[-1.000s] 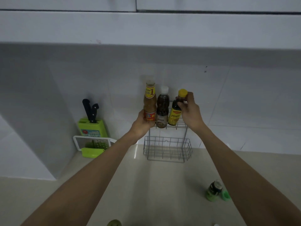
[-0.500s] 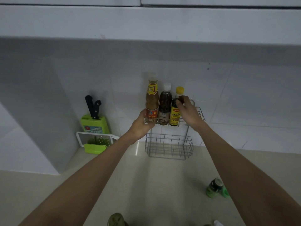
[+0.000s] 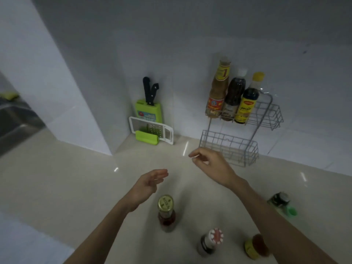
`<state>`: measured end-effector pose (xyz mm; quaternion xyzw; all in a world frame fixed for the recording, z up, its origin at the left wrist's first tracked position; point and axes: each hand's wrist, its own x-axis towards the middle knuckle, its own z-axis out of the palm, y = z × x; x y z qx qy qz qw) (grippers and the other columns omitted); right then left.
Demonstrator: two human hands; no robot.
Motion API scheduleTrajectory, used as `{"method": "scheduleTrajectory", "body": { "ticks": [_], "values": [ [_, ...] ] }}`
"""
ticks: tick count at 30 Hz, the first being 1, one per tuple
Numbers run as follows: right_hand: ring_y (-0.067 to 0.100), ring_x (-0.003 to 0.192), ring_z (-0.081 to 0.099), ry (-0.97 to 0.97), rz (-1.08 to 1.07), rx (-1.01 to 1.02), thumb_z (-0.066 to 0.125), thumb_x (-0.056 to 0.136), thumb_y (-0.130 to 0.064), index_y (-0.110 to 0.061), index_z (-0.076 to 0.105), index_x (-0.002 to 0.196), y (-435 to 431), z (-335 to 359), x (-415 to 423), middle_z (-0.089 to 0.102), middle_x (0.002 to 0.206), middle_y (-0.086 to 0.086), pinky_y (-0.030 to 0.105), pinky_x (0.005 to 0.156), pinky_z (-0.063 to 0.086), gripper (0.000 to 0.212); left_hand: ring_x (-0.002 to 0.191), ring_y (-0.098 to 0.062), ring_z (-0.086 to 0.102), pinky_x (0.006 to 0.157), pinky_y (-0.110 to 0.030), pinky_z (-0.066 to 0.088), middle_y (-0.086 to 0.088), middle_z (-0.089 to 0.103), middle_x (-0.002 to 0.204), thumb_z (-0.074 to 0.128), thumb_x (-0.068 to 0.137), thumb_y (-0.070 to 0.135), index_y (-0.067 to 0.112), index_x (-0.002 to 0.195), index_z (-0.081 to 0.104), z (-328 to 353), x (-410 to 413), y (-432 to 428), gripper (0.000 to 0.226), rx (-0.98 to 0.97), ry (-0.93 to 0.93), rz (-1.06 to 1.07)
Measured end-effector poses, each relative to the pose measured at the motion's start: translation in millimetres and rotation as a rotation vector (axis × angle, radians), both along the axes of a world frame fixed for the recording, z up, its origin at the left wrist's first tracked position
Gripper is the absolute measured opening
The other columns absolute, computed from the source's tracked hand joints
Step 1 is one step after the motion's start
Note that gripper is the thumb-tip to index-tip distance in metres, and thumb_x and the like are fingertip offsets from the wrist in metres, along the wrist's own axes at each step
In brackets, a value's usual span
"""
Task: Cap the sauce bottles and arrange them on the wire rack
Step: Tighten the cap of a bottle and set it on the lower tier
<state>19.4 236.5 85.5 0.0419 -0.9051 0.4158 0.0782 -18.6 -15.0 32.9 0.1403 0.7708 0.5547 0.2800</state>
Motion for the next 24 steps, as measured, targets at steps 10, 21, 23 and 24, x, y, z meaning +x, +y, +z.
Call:
{"method": "scheduleTrajectory", "body": {
  "ticks": [10, 21, 23, 24],
  "values": [
    [0.016, 0.078, 0.054, -0.142, 0.561, 0.620, 0.064, 0.071, -0.066, -0.026, 0.048, 0.097, -84.7, 9.6, 31.7, 0.058, 0.090, -0.007, 0.035, 0.064, 0.046, 0.051, 0.081, -0.008, 0.063, 0.076, -0.032, 0.055, 0.008, 0.069, 0.086, 0.076, 0.075, 0.018, 0.029, 0.090, 0.061, -43.3, 82.5, 2.8, 0.024, -0.106, 0.040, 0.110],
    [0.012, 0.115, 0.051, -0.236, 0.631, 0.485, 0.063, 0.089, -0.018, -0.026, 0.053, 0.131, -49.8, 44.5, 14.3, 0.060, 0.124, -0.004, 0.028, 0.097, 0.042, 0.044, 0.058, -0.020, 0.054, 0.059, -0.030, 0.044, -0.005, 0.057, 0.059, 0.072, 0.058, 0.003, 0.009, 0.061, 0.058, -10.4, 57.3, 38.2, 0.016, 0.043, 0.002, 0.133],
    [0.005, 0.111, 0.055, -0.258, 0.614, 0.414, 0.065, 0.087, -0.014, -0.029, 0.057, 0.124, -41.3, 59.1, 11.4, 0.064, 0.118, -0.011, 0.026, 0.095, 0.046, 0.040, 0.056, -0.020, 0.053, 0.056, -0.025, 0.045, -0.005, 0.057, 0.057, 0.069, 0.057, -0.002, 0.007, 0.057, 0.057, 4.4, 48.4, 39.9, 0.016, 0.059, -0.022, 0.022],
    [0.002, 0.111, 0.056, -0.259, 0.614, 0.382, 0.066, 0.086, -0.012, -0.029, 0.059, 0.122, -37.8, 65.5, 10.0, 0.065, 0.117, -0.012, 0.023, 0.095, 0.046, 0.040, 0.056, -0.021, 0.053, 0.056, -0.024, 0.044, -0.007, 0.056, 0.057, 0.068, 0.057, -0.004, 0.006, 0.057, 0.056, 10.7, 44.4, 40.8, 0.015, 0.065, -0.030, -0.031]
  ]
}}
